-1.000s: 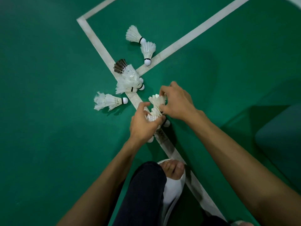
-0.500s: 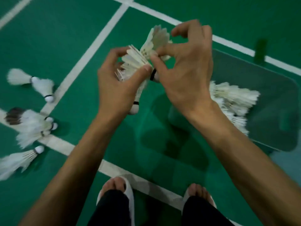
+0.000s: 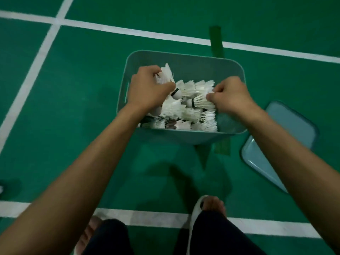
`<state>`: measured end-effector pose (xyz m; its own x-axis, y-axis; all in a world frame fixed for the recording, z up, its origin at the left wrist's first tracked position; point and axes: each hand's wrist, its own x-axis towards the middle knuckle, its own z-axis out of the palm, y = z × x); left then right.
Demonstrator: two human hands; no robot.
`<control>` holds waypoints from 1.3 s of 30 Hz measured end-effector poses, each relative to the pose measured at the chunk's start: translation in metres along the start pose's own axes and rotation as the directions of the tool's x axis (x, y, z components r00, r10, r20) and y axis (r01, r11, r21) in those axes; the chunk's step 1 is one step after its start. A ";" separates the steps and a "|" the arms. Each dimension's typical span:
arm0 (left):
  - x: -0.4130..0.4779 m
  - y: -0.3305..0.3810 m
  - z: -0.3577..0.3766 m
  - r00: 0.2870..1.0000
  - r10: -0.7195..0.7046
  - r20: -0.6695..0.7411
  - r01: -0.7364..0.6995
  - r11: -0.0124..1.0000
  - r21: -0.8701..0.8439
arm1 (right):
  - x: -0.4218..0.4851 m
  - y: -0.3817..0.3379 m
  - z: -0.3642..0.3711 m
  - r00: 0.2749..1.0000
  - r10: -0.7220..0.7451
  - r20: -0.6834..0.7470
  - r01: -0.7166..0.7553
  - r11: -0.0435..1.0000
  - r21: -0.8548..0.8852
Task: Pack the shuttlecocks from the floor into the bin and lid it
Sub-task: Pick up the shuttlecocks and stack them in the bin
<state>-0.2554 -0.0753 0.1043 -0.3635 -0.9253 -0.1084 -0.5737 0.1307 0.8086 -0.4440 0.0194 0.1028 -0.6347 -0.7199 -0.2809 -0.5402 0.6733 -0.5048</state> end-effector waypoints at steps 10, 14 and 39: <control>-0.029 -0.008 -0.004 0.982 -0.186 -0.039 0.186 0.983 -0.001 | 0.017 -0.005 0.042 0.978 0.088 0.187 -0.119 0.979 0.162; -0.008 -0.007 0.005 0.973 -0.230 0.029 0.232 0.971 -0.053 | 0.021 -0.009 0.048 0.930 0.142 0.339 -0.255 0.914 0.315; 0.027 -0.005 0.015 0.845 0.107 0.524 -0.060 0.993 -0.105 | 0.005 -0.014 -0.003 0.815 -0.572 0.096 0.571 0.820 0.042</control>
<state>-0.2731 -0.0953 0.0894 -0.7531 -0.5814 -0.3080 -0.4701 0.1480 0.8701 -0.4416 0.0070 0.1105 -0.1549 -0.9878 -0.0185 -0.7818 0.1340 -0.6089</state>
